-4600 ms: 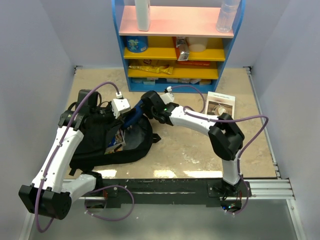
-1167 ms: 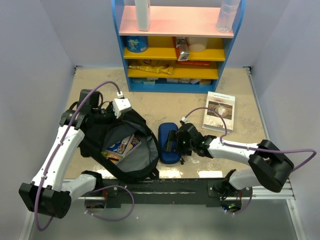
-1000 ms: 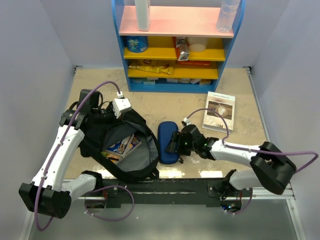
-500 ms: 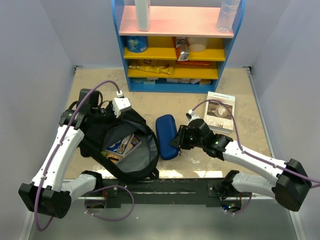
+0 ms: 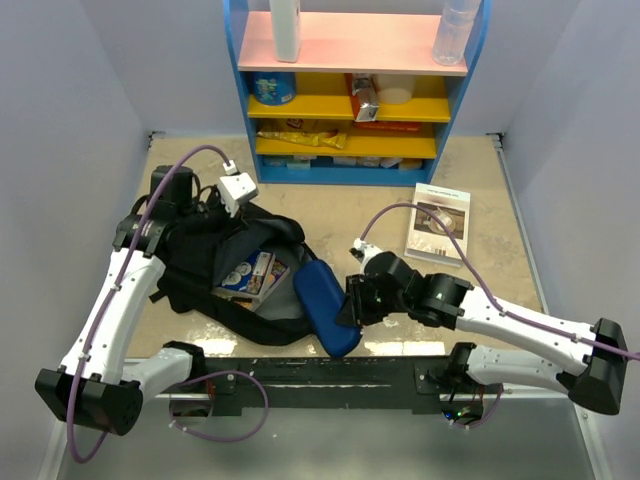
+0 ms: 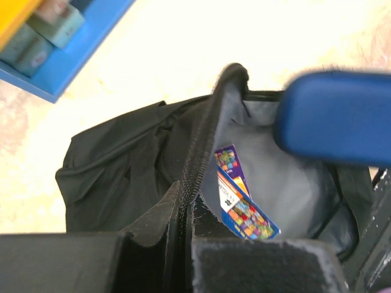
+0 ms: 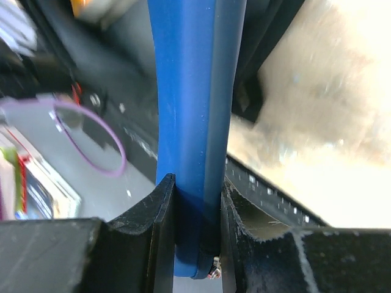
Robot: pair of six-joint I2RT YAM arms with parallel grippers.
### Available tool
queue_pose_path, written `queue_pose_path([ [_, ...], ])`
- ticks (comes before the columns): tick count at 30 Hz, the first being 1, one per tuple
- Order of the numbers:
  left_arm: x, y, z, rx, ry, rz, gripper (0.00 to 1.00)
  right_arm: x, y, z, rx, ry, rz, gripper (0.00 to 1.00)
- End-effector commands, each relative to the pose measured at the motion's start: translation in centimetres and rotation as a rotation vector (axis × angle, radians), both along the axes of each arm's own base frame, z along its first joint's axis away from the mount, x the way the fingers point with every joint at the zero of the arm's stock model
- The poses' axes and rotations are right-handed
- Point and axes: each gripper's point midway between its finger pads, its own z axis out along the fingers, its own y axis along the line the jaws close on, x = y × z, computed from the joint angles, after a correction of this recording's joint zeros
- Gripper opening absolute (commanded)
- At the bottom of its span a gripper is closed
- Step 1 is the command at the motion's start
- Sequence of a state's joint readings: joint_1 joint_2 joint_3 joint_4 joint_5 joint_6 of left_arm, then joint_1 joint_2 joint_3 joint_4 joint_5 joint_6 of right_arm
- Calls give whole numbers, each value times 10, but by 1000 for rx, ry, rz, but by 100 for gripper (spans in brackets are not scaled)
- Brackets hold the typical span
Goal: Pack the student bag
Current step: Pick up the stationery from the center of the board, then place the stationery in the student bag.
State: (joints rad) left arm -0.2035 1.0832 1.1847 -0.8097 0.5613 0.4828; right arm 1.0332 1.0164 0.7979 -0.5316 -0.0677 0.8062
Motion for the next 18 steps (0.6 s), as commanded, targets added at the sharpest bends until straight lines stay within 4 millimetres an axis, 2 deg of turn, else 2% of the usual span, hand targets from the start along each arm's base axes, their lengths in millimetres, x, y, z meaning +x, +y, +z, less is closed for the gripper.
queue_pose_path([
  [1,17,-8,57,-80,-181,-2,0,-9,2,12,-16,-4,39,1],
  [3,7,-14,51,-81,-166,-66,0,-9,-1,10,-32,-11,26,1],
  [4,-4,-18,42,-79,-120,-106,0,-3,0,14,-40,-30,9,1],
  [6,-18,-26,35,-83,-87,-187,0,13,-7,17,-121,-106,-12,1],
  [7,-26,-30,27,-76,-47,-214,0,24,1,35,-118,-148,-15,1],
  [8,-32,-33,24,-79,-32,-242,0,38,1,29,-201,-182,-38,1],
  [9,-36,-35,21,-75,-25,-265,0,45,-1,28,-264,-203,-20,1],
  [10,-43,-38,19,-76,-10,-287,0,54,9,44,-254,-241,-17,1],
  [11,-47,-39,17,-78,-3,-296,0,61,15,33,-311,-238,-6,1],
  [13,-50,-43,20,-86,-22,-308,0,71,21,32,-355,-271,17,1],
  [15,-49,-42,19,-86,-24,-290,0,72,29,20,-380,-281,46,1],
  [18,-48,-43,19,-90,-26,-279,0,71,24,1,-436,-283,46,0],
])
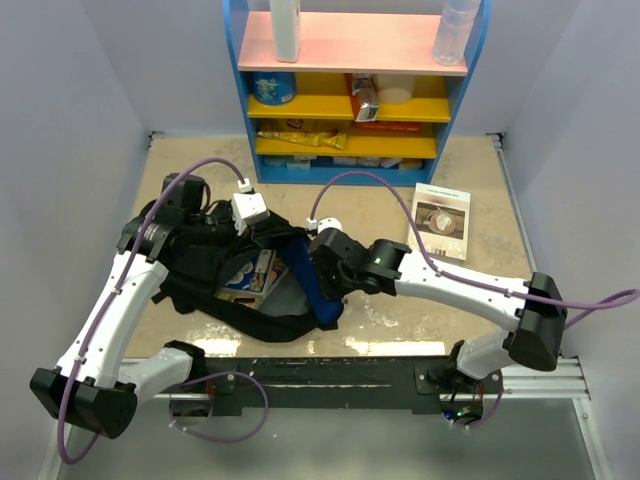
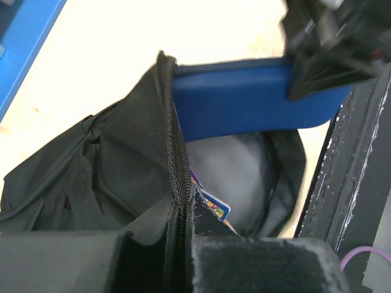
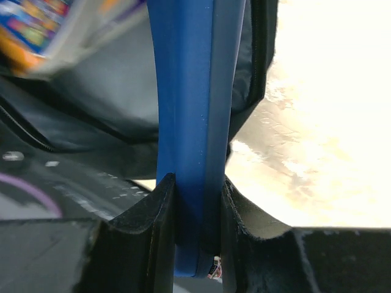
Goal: Pack the student bag
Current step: Place the stationery in the student bag.
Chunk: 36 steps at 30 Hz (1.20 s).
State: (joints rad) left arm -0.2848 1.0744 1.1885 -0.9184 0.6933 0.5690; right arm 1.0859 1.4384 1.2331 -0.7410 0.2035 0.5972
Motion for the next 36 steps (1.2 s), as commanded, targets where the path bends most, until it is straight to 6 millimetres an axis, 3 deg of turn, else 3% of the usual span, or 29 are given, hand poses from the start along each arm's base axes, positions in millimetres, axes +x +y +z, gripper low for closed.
queue_pose_path([
  [1,-5,-11,24,-75,-74,-48,0,11,-18,-14,-121,-100,-4,0],
  [3,-8,-15,26,-93,-65,-62,0,9,-23,-19,-152,-124,-21,0],
  [7,-20,-21,32,-124,-28,-106,0,28,-34,-6,-268,-279,-104,0],
  [13,-37,-24,36,-149,6,-153,0,34,-6,-9,-385,-403,-36,0],
  [17,-44,-26,32,-157,25,-183,0,34,7,-29,-516,-481,13,0],
  [20,-48,-26,29,-153,40,-200,0,45,1,-26,-614,-553,-12,0],
  [25,-50,-27,27,-155,66,-219,0,60,-5,0,-653,-682,-71,0],
  [29,-53,-28,25,-157,83,-234,0,68,11,20,-608,-753,-42,0],
  [36,-58,-27,22,-148,104,-257,0,74,54,13,-581,-811,213,6],
])
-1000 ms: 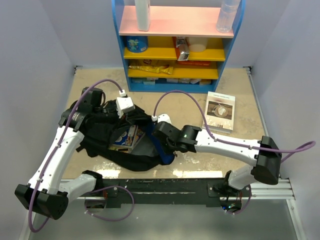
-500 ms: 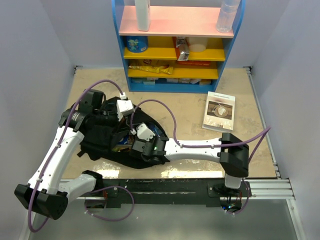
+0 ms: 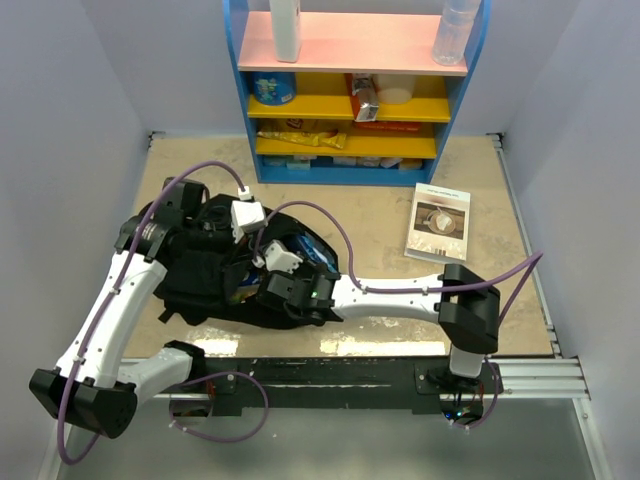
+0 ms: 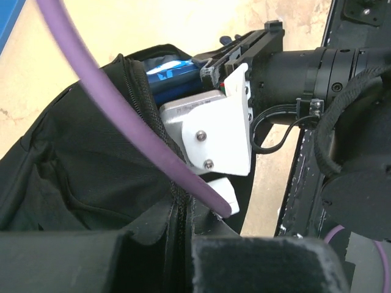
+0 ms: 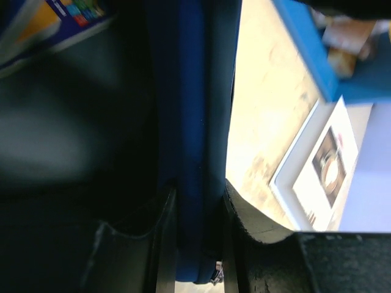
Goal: Pack the student bag
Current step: Place the stationery in the student bag.
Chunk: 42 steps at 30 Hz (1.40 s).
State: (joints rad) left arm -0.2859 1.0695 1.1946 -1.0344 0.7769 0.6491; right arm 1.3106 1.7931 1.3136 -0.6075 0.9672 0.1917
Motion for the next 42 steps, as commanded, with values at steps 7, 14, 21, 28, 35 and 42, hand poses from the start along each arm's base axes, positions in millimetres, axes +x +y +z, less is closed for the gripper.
queue_pose_path([
  [7,-33,-24,24,-135,64,-175,0,24,74,44,38,-164,320,10],
  [14,-35,-21,23,-117,65,-180,0,12,88,20,67,-60,424,10],
  [21,-32,-22,25,-118,53,-178,0,29,55,43,383,-16,230,99],
  [28,-28,-22,24,-111,48,-168,0,34,32,60,651,58,140,99],
  [35,-25,-20,22,-92,33,-153,0,3,23,71,813,172,181,99],
  [42,-22,-20,19,-89,33,-148,0,-44,-15,89,1013,261,233,96],
])
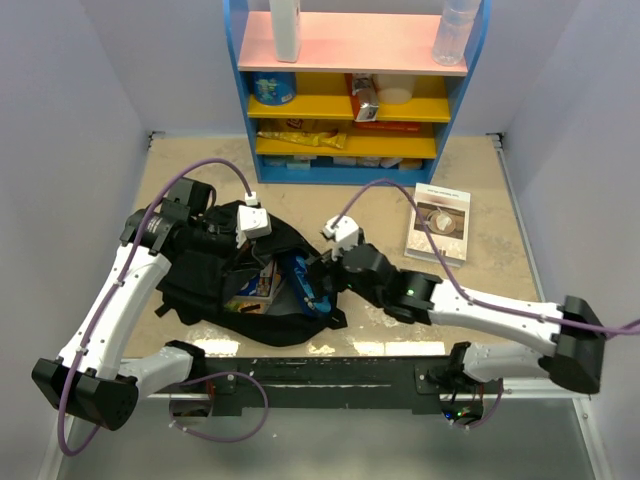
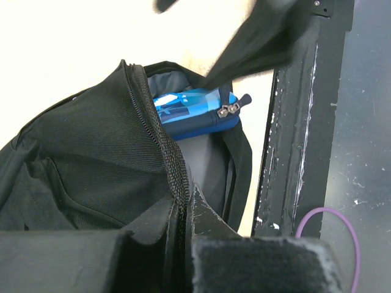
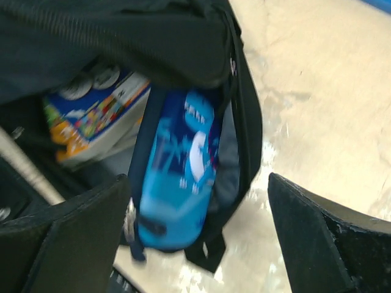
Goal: Pack the student bag
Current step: Place the stationery in the student bag.
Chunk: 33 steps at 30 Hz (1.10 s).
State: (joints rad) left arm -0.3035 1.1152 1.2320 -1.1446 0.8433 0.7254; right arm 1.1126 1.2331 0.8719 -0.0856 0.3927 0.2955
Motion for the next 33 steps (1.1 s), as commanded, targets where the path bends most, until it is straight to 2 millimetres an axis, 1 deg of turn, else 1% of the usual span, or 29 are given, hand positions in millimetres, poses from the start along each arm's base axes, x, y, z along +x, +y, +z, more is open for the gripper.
queue_pose_path([
  [1,-3,-13,21,-87,-29,-46,0,-39,-16,33,224,61,81,91],
  [2,-2,-14,21,-85,-32,-47,0,-46,-22,23,210,99,88,75],
  [3,-1,-14,22,-86,-33,-44,0,-52,-24,20,205,118,102,66],
  [4,1,-14,23,-86,-37,-42,0,-63,-26,13,185,164,131,57],
  [5,2,-14,24,-84,-40,-40,0,-68,-26,10,175,187,146,39],
  [7,3,-14,26,-87,-41,-36,0,-82,-22,3,159,224,186,23],
  [8,4,-15,27,-89,-47,-35,0,-90,-19,-4,156,262,210,6],
  [9,4,-15,28,-91,-48,-34,0,-93,-18,-8,152,286,214,0],
  [11,4,-15,29,-92,-51,-29,0,-100,-18,-23,148,342,213,0],
  [12,4,-14,30,-90,-54,-27,0,-107,-15,-27,159,372,241,0],
  [13,5,-14,30,-89,-55,-24,0,-109,-10,-25,200,382,250,0],
  [14,4,-14,30,-89,-54,-23,0,-112,-13,-35,198,402,250,0],
  [15,5,-14,30,-88,-59,-22,0,-118,-10,-37,211,423,273,0],
  [16,5,-14,31,-88,-59,-22,0,-119,-6,-36,242,432,280,0],
  [17,5,-14,30,-86,-60,-21,0,-121,-6,-46,228,450,279,0],
  [19,5,-14,31,-90,-59,-23,0,-124,-2,-52,237,474,289,0],
  [20,6,-15,32,-89,-59,-23,0,-123,-1,-59,230,480,282,0],
  [21,6,-15,32,-90,-59,-22,0,-121,1,-65,220,484,272,0],
  [22,6,-15,33,-92,-62,-25,0,-116,6,-64,242,470,262,0],
  [23,5,-15,33,-91,-61,-25,0,-111,7,-67,245,468,250,0],
  [24,5,-15,32,-89,-60,-24,0,-105,8,-76,224,479,230,0],
  [26,5,-15,32,-88,-62,-24,0,-91,9,-78,242,471,201,0],
  [27,6,-15,32,-85,-66,-21,0,-86,9,-86,230,480,184,0],
  [29,5,-14,31,-83,-63,-22,0,-73,11,-88,250,482,161,0],
  [33,5,-13,30,-76,-64,-21,0,-60,15,-95,262,490,133,0],
])
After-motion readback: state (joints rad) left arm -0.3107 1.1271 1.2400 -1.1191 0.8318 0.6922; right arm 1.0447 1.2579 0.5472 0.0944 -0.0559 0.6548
